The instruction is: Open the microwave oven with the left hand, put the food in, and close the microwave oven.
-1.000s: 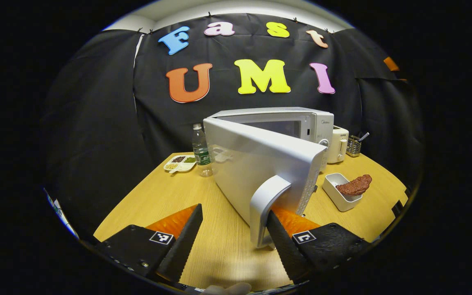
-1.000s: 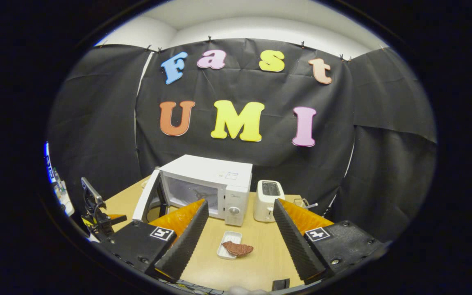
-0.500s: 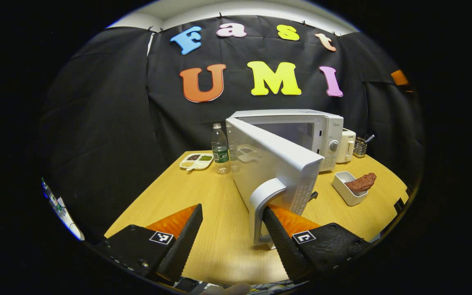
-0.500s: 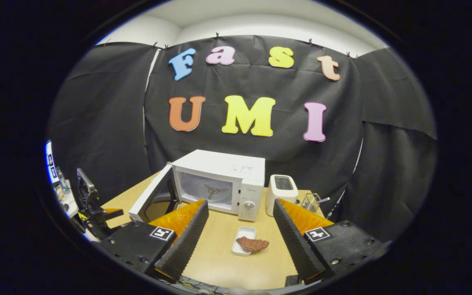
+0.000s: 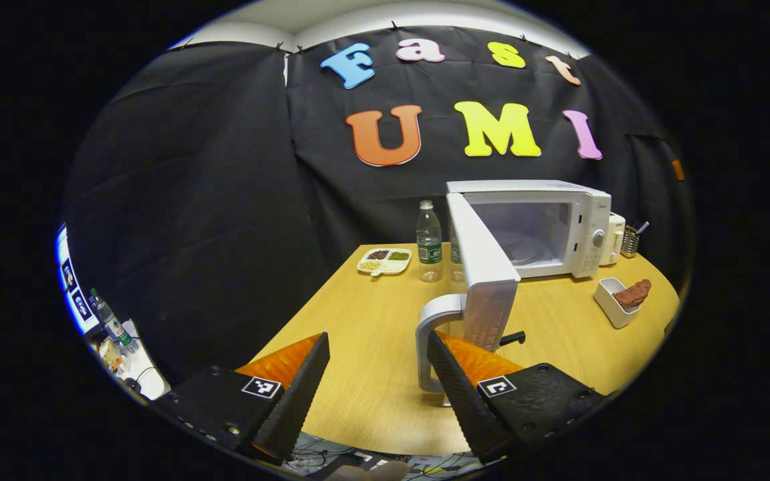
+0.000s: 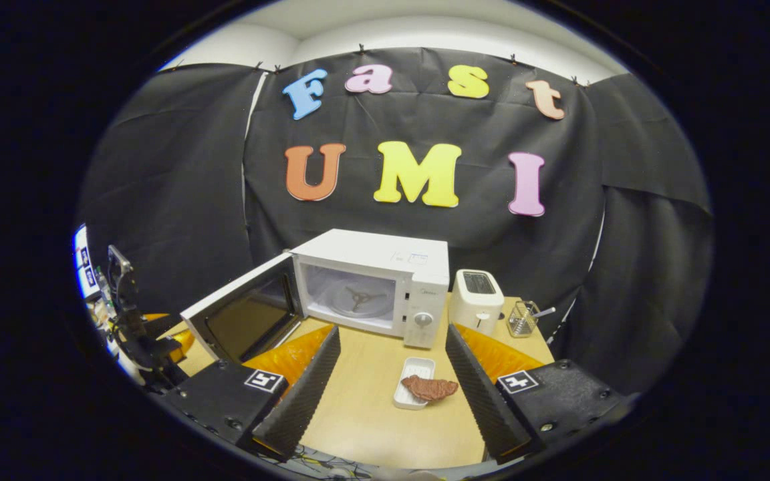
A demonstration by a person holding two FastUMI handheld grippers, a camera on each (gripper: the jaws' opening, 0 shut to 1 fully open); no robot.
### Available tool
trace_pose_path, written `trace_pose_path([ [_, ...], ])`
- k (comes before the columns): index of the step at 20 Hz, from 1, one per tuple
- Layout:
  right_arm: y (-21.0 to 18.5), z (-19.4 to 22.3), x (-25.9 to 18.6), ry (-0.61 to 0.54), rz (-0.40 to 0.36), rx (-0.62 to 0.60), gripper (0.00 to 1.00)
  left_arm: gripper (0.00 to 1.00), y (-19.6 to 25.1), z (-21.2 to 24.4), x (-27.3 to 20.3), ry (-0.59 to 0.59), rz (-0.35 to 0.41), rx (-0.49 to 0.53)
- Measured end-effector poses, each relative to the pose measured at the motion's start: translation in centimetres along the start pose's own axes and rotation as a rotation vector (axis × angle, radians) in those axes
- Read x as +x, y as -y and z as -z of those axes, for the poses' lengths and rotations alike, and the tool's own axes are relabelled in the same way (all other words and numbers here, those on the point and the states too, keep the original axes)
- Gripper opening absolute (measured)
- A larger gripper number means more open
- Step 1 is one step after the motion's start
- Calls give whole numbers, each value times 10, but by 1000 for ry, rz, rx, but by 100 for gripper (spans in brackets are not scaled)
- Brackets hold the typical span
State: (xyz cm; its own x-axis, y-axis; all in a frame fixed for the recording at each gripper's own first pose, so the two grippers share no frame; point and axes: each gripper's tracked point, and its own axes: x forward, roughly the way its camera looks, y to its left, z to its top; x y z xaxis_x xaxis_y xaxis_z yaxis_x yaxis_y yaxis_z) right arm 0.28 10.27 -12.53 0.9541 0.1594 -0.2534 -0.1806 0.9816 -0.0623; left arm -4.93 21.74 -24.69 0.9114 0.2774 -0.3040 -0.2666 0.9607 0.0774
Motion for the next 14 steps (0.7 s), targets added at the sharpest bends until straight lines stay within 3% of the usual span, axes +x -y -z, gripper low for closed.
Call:
trace_pose_path([
  [2,6,12,7,-20,3,3,96,91,-14,-4,-2,3,-36,-2],
  [3,10,19,12,-30,3,2,100,91,-19,-5,-3,4,-48,-5],
  [4,15,28,17,-42,3,-2,96,91,-21,-7,-5,5,-56,-7],
  [7,35,62,34,-91,2,23,100,92,-22,-15,-15,10,-69,-3],
  [8,42,76,38,-112,-1,38,96,92,-20,-19,-22,15,-70,3],
  [14,71,161,74,-251,-49,153,100,92,26,-68,-61,62,-21,-27],
])
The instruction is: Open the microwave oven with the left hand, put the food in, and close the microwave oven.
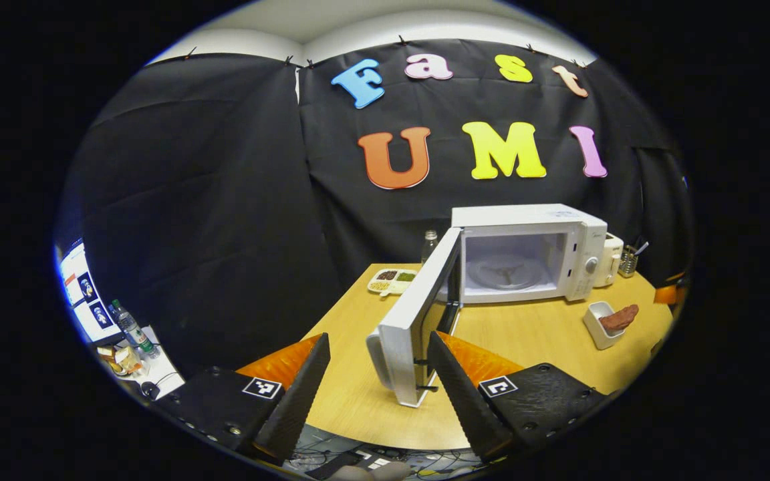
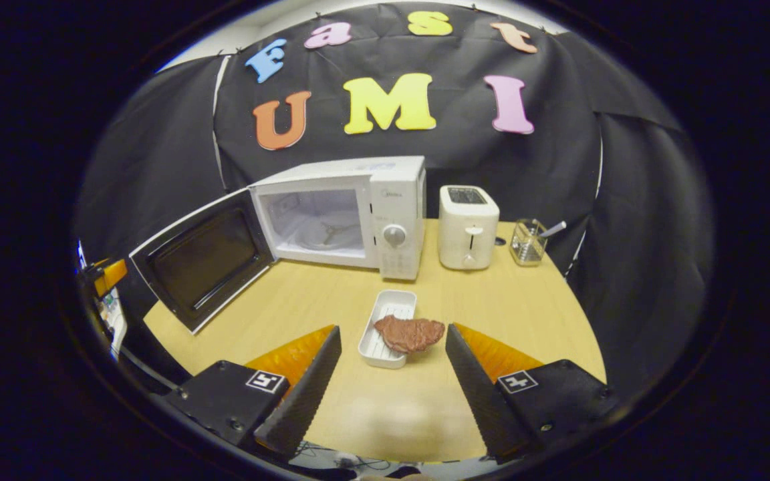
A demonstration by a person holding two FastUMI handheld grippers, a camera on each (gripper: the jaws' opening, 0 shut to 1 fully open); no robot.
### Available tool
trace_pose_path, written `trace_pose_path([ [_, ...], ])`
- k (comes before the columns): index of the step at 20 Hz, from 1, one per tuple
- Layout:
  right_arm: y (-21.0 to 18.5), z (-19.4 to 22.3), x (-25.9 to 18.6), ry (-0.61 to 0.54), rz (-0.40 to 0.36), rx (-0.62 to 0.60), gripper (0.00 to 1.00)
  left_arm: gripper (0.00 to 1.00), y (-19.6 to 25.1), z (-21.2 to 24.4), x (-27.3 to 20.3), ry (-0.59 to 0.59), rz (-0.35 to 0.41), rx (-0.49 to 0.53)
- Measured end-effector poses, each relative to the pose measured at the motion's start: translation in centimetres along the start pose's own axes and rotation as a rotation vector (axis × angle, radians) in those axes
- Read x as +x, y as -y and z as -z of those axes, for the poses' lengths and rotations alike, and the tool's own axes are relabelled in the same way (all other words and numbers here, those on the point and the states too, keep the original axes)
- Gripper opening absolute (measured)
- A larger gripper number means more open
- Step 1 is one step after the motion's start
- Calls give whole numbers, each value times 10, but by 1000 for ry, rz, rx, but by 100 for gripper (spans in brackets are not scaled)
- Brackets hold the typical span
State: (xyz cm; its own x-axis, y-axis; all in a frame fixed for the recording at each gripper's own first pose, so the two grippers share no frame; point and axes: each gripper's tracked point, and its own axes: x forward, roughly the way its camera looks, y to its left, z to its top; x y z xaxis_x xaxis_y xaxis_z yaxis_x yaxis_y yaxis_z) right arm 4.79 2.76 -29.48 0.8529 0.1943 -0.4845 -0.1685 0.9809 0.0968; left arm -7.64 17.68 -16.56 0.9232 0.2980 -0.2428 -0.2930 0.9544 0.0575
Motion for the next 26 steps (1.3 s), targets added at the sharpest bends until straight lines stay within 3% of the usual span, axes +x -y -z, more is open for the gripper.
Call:
trace_pose_path([
  [1,5,10,10,-26,-9,15,99,92,12,-13,-5,13,22,-19],
  [2,9,19,17,-44,-23,29,89,91,25,-25,-7,24,42,-43],
  [3,12,24,28,-63,-34,43,87,92,36,-38,-9,36,57,-64],
  [4,15,27,37,-75,-53,57,87,92,47,-50,-8,48,73,-85],
  [5,17,31,47,-81,-68,66,96,92,55,-61,-8,61,80,-101],
  [6,21,35,58,-97,-76,70,96,92,65,-72,-7,69,92,-120],
  [7,24,38,71,-109,-90,79,86,92,76,-83,-5,78,110,-143],
  [8,26,40,82,-123,-110,98,86,92,85,-92,-2,82,115,-159],
  [9,28,40,92,-135,-130,121,96,92,91,-98,2,81,117,-166],
  [10,28,38,102,-139,-161,151,96,92,97,-105,5,88,114,-168],
  [11,28,35,111,-149,-184,177,84,92,102,-114,7,96,110,-164],
  [12,29,32,122,-161,-207,199,94,91,109,-118,9,97,104,-155],
  [13,29,31,130,-171,-231,225,81,90,114,-122,10,101,96,-146],
  [14,29,30,136,-179,-259,252,92,90,121,-126,10,99,95,-139],
  [15,26,29,139,-185,-295,281,71,81,128,-129,10,97,92,-134],
  [16,21,25,142,-188,-344,314,78,89,133,-131,11,93,87,-124],
  [17,19,27,147,-211,-367,341,58,89,136,-132,12,84,72,-117],
  [18,18,31,149,-234,-387,365,63,89,139,-134,13,78,62,-119],
  [19,16,30,148,-247,-411,388,40,81,143,-136,13,72,49,-122],
  [20,15,29,148,-259,-424,410,46,81,146,-136,13,65,34,-126],
  [21,14,28,147,-269,-446,422,37,89,149,-135,12,55,23,-128],
  [23,14,27,145,-283,-464,410,27,89,154,-134,11,47,-1,-128],
  [24,13,23,143,-289,-477,406,17,89,156,-134,11,45,-11,-130],
  [25,11,20,139,-291,-495,408,23,81,157,-135,9,47,-16,-133],
  [26,11,15,138,-294,-495,396,21,89,158,-135,8,48,-21,-132],
])
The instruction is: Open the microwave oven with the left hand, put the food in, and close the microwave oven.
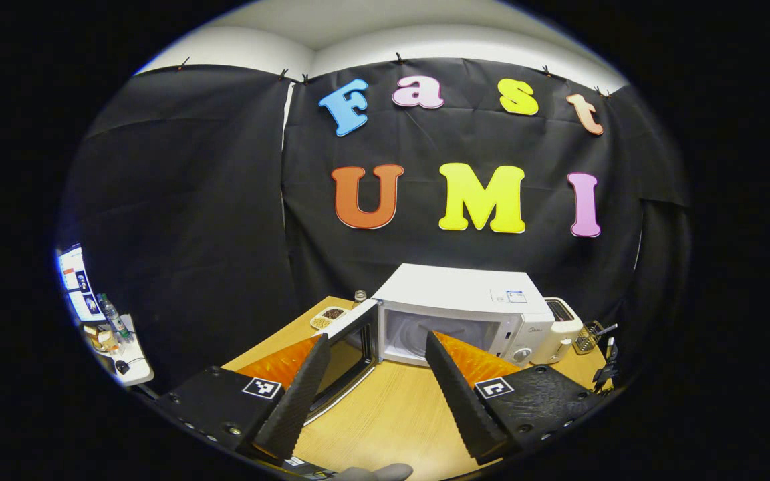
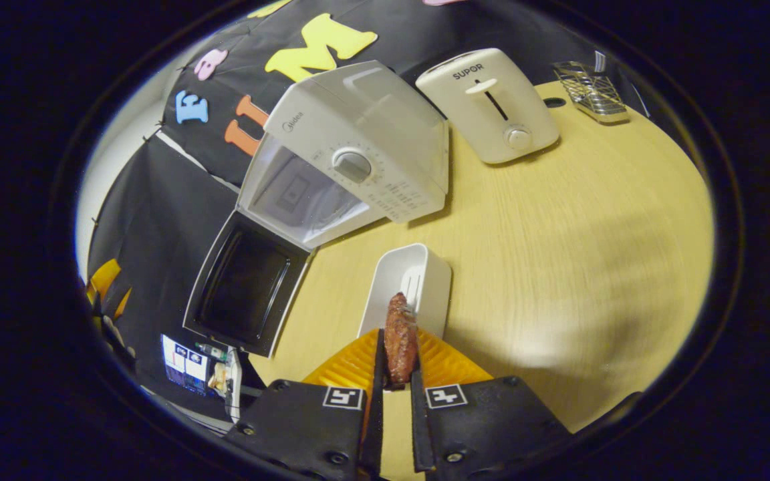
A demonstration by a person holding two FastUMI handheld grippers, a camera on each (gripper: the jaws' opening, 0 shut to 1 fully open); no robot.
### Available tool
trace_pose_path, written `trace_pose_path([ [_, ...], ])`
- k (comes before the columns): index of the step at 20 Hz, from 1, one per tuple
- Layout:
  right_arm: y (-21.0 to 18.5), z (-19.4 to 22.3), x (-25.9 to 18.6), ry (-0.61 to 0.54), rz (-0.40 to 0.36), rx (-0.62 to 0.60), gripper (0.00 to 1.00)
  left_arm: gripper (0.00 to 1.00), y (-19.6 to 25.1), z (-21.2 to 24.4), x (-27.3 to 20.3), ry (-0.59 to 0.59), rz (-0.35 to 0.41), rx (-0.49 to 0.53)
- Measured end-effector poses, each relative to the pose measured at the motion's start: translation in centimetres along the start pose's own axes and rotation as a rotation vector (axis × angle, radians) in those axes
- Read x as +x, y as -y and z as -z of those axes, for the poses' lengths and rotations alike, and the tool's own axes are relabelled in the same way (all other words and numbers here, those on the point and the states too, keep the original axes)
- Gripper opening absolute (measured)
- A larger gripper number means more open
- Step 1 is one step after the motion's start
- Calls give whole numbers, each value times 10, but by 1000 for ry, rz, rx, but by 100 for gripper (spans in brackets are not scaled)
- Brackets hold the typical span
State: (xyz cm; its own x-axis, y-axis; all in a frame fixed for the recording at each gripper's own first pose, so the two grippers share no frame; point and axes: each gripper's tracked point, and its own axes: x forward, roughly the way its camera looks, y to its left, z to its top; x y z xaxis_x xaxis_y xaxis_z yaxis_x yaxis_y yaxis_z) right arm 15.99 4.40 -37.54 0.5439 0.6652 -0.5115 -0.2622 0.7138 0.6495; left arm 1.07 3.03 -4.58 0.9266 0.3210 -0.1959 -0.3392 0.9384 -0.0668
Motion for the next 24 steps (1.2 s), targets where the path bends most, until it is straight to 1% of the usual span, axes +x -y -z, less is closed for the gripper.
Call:
trace_pose_path([
  [1,-5,-3,-2,5,-6,-26,18,90,-1,1,0,2,-1,4],
  [4,-25,-18,-12,22,-14,-103,17,89,-5,5,-1,5,8,-1],
  [6,-45,-29,-17,49,-17,-138,16,89,-10,9,0,8,23,-11],
  [9,-88,-47,-16,112,-33,-168,17,90,-19,16,6,16,63,10],
  [11,-119,-58,-3,159,-43,-171,17,90,-27,16,11,16,94,24],
  [14,-160,-74,27,255,-47,-158,17,89,-35,4,18,49,143,41],
  [18,-201,-86,75,373,-53,-54,16,89,-41,1,30,67,225,59],
  [20,-210,-89,102,418,-37,-15,16,89,-43,1,33,75,261,76],
  [24,-224,-93,159,492,-21,64,16,89,-47,6,36,93,302,108],
])
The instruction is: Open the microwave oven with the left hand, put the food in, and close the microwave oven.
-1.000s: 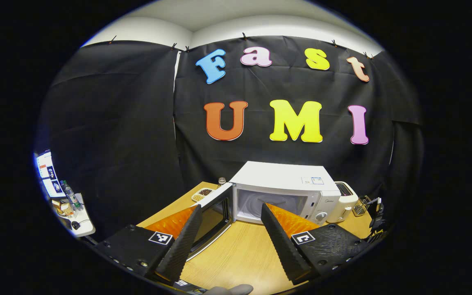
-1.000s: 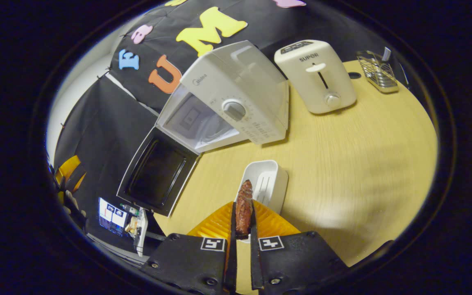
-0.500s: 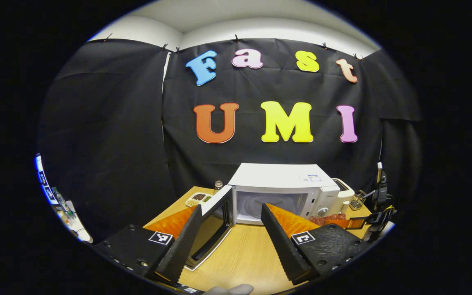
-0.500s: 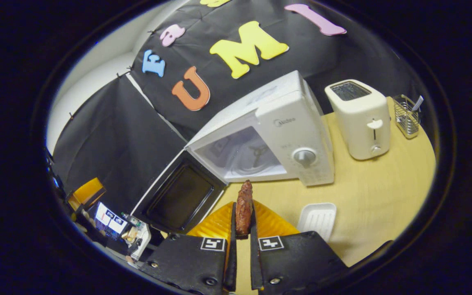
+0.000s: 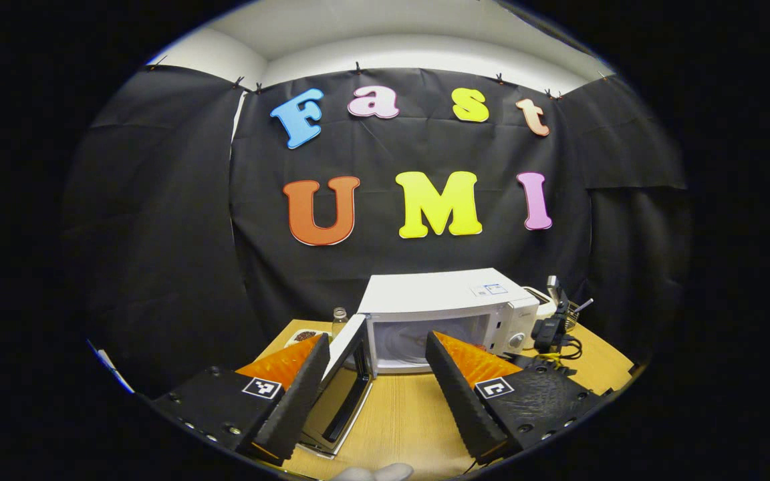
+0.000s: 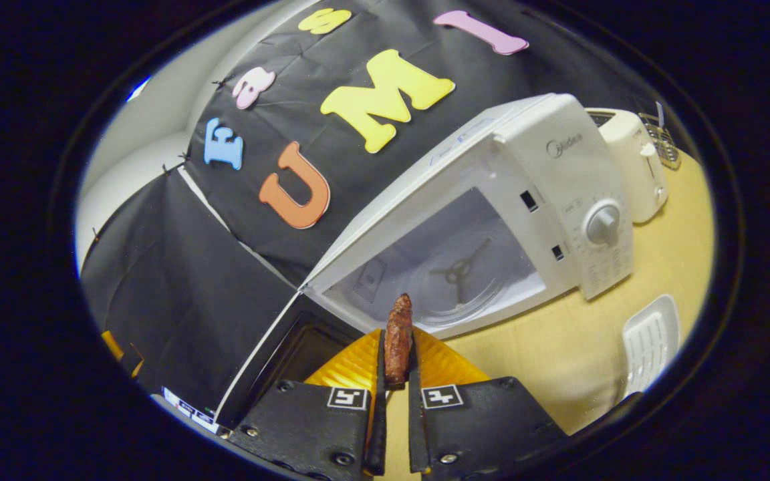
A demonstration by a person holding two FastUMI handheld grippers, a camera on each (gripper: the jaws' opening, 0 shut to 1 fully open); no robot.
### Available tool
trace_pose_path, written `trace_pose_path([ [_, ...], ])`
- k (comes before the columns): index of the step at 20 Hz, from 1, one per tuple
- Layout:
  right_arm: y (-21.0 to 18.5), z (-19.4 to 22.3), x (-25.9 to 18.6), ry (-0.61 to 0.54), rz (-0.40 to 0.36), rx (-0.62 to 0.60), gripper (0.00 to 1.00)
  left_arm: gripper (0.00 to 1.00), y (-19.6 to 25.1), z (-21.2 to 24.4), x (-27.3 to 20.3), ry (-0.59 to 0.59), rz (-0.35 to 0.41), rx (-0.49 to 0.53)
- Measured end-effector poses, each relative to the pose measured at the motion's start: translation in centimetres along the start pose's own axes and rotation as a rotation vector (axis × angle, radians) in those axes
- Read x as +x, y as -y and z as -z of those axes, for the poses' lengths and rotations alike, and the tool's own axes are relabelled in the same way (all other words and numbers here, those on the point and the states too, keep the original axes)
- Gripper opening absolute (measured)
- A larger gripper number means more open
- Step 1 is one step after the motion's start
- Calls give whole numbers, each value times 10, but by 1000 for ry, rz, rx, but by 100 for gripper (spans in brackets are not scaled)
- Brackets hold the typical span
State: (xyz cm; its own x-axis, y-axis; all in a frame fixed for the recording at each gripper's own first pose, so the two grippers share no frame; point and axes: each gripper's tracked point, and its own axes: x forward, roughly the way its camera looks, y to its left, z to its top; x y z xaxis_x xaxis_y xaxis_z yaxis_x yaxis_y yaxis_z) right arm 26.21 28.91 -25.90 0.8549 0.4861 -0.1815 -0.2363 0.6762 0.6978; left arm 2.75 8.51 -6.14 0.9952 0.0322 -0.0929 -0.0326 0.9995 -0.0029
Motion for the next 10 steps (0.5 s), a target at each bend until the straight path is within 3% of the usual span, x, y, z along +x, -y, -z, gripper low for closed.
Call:
trace_pose_path([
  [10,23,10,109,192,149,241,16,91,-12,33,6,-43,55,31],
])
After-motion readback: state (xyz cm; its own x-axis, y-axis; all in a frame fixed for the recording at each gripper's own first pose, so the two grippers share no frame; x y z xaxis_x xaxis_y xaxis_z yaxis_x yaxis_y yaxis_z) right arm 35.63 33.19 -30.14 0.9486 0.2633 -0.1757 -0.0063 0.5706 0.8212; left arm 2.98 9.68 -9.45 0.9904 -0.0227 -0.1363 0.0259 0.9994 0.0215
